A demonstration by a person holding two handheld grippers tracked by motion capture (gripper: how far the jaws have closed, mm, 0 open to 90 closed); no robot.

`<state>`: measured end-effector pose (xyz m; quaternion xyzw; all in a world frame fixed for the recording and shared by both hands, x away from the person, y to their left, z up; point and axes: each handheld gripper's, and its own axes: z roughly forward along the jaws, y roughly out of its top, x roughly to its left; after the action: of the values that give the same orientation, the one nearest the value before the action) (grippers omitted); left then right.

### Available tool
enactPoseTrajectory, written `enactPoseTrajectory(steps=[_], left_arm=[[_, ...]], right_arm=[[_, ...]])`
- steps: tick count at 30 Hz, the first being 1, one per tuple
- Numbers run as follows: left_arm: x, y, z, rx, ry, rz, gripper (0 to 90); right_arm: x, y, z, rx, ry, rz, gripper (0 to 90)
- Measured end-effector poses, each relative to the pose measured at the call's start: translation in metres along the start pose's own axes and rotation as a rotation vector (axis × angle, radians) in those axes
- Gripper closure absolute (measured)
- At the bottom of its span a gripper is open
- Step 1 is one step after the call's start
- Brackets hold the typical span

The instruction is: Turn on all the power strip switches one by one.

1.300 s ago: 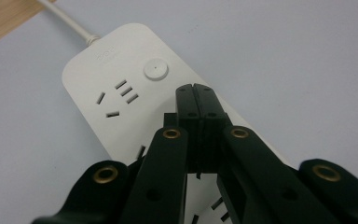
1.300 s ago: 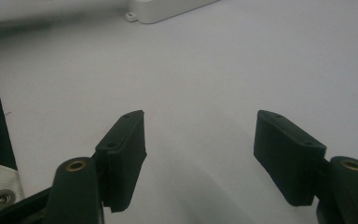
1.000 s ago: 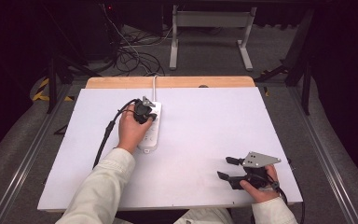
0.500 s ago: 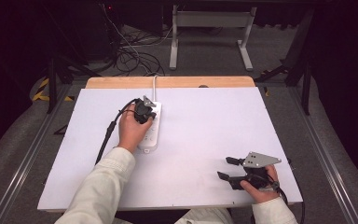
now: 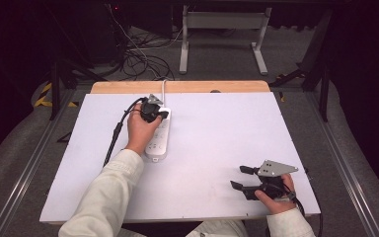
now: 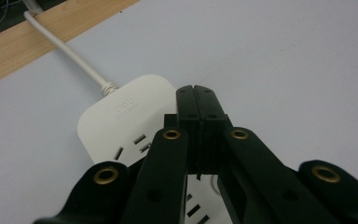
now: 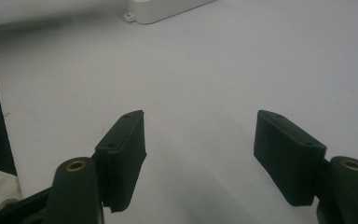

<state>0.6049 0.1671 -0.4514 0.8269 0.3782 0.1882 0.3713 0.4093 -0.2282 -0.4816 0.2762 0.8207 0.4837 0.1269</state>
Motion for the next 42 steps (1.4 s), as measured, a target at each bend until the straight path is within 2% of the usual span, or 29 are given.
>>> enactPoseTrajectory(steps=[8, 21, 42], left_arm=[[0.004, -0.002, 0.002, 0.01, 0.022, 0.0, 90.0], [0.008, -0.005, 0.007, 0.005, 0.01, -0.028, 90.0], [0.01, -0.007, 0.011, -0.011, -0.001, -0.033, 90.0]], right_arm=[[0.0, 0.0, 0.0, 0.0, 0.001, 0.0, 34.9], [0.0, -0.001, 0.0, 0.002, 0.002, 0.001, 34.9], [0.0, -0.001, 0.0, 0.003, 0.005, 0.004, 34.9]])
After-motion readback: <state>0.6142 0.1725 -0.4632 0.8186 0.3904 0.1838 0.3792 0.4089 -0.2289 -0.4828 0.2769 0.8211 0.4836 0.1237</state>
